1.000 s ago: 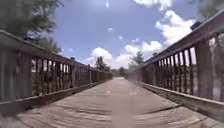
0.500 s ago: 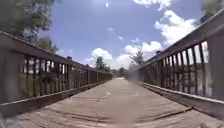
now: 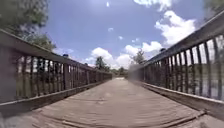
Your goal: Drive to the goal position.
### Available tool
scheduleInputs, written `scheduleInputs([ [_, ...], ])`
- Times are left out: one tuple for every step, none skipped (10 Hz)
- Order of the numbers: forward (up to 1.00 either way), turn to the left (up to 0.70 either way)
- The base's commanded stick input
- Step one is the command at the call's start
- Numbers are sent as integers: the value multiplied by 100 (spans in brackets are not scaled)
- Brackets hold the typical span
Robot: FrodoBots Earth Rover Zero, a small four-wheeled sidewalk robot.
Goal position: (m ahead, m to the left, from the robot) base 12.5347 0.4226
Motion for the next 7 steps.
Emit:
scheduleInputs([
  [45,0],
  [45,0],
  [45,0],
  [45,0],
  [45,0],
  [45,0],
  [45,0],
])
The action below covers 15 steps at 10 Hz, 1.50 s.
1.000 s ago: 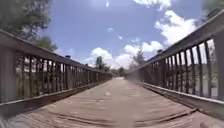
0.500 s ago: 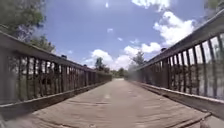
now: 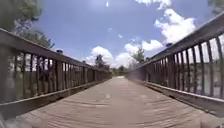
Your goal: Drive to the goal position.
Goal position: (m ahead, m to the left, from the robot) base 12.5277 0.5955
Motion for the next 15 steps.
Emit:
scheduleInputs([
  [45,0],
  [45,0],
  [45,0],
  [45,0],
  [45,0],
  [45,0],
  [45,0],
  [45,0],
  [45,0],
  [45,0],
  [45,0],
  [45,0],
  [45,0],
  [45,-7],
  [45,-27],
])
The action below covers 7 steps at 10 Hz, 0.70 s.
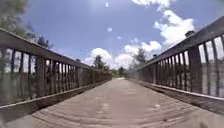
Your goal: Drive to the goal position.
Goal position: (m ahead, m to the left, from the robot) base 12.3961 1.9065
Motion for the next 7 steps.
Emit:
scheduleInputs([
  [45,-27],
  [45,-27],
  [45,-27],
  [45,-27],
  [45,-14],
  [45,0],
  [45,0],
])
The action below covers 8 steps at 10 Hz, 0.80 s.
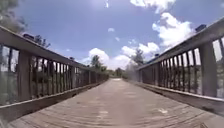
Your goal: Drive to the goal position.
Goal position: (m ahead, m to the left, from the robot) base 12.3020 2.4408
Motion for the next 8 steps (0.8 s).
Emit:
scheduleInputs([
  [45,0],
  [45,0],
  [45,0],
  [45,0],
  [45,0],
  [45,0],
  [45,0],
  [45,0],
])
